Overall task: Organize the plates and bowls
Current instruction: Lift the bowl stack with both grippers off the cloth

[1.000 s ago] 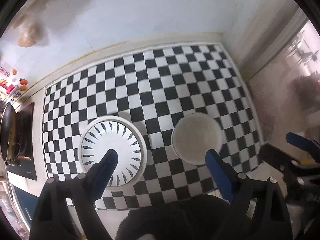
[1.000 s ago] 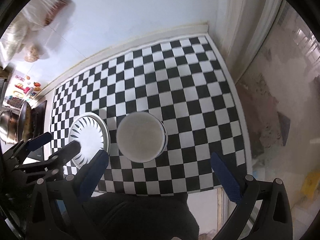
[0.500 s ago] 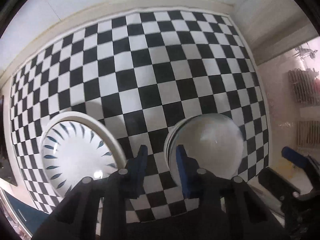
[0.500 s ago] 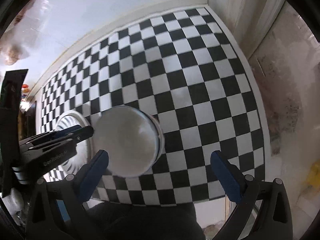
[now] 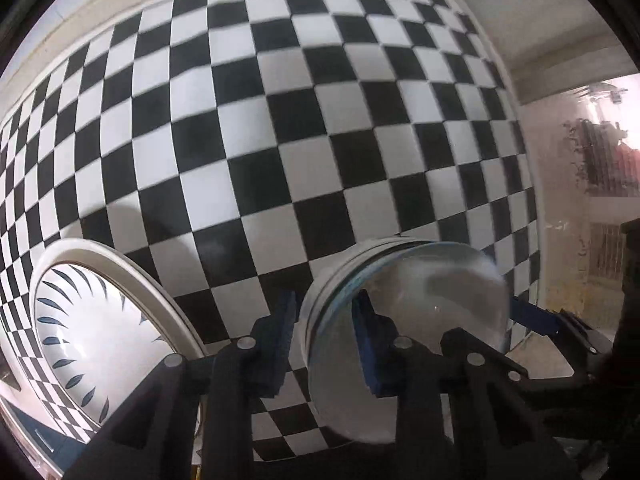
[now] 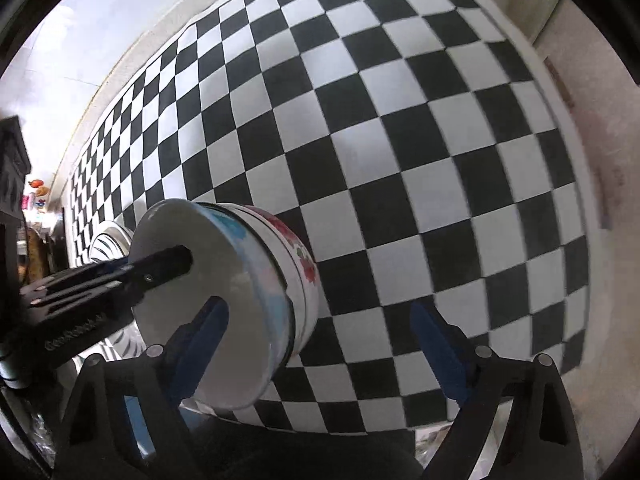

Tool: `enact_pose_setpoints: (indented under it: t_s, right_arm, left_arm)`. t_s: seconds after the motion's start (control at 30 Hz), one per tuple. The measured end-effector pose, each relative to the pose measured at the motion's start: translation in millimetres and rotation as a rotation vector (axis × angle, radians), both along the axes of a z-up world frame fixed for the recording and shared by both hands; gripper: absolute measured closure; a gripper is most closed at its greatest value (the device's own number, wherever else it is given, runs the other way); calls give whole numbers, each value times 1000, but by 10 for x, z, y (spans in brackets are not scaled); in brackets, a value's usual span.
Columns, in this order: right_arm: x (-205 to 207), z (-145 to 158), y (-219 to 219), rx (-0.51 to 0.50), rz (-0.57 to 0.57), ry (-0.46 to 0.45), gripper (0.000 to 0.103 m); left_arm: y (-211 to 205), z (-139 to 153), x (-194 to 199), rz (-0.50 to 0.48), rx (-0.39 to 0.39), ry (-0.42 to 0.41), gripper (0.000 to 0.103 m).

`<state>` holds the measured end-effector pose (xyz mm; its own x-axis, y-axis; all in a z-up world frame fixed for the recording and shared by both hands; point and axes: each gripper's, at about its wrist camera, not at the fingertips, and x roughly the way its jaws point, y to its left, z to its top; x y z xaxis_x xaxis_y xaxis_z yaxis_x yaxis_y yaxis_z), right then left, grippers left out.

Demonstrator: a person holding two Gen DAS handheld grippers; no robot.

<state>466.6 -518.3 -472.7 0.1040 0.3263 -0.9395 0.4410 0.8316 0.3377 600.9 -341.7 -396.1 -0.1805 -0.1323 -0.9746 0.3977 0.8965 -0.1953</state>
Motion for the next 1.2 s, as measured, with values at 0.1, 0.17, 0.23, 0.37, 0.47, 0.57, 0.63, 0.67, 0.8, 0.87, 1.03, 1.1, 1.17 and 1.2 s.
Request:
enact_pose_setpoints:
  t_s: [0.1,0.17,0.23,0.37,0.47,0.57,0.63,0.67,0.8,0.87,1.03,1.1,1.17,1.2]
  right_arm:
    - [47,-106,23,61,6,-17,24]
    - [83,-193,40,106,3,-25,27]
    - [117,-263,63,147,-1,-33,30]
    - [175,-469,116,255,-15,-24,39]
    - [186,-576,133,285,-40,-25,42]
    - [152,-626,82,330,-72,-31,46]
    - [130,-674,51,369,-89,-24,47]
    - [125,-679,50,375,-88,-21,47]
    - [99,-679,105,391,-85,-16,48]
    - [91,-713,126,412,-93,-15,49]
    - [169,-683,271,434,-88,-35,50]
    - [229,-634,342,432,-75,-40,50]
    - [295,-565,435,427,-63,-51,50]
    - [332,-530,476,427,-56,-55,50]
  left_arm:
    - [-6,-123,7,1,-1,31,76]
    - [-1,-194,17,8,-31,63,75]
    - [19,-215,53,21,-51,81,75]
    - [69,-257,122,49,-109,116,75]
    - [99,-277,130,48,-150,127,75]
    - [130,-276,117,60,-175,124,75]
    - [142,-266,107,68,-178,123,76]
    - [144,-267,94,71,-176,130,76]
    - [211,-231,59,73,-175,128,75]
    - [228,-214,54,80,-176,131,76]
    - [251,-125,46,81,-177,109,75]
    - [280,-72,58,80,-178,107,75]
    - [320,2,76,83,-184,97,75]
    - [358,42,91,84,-185,94,75]
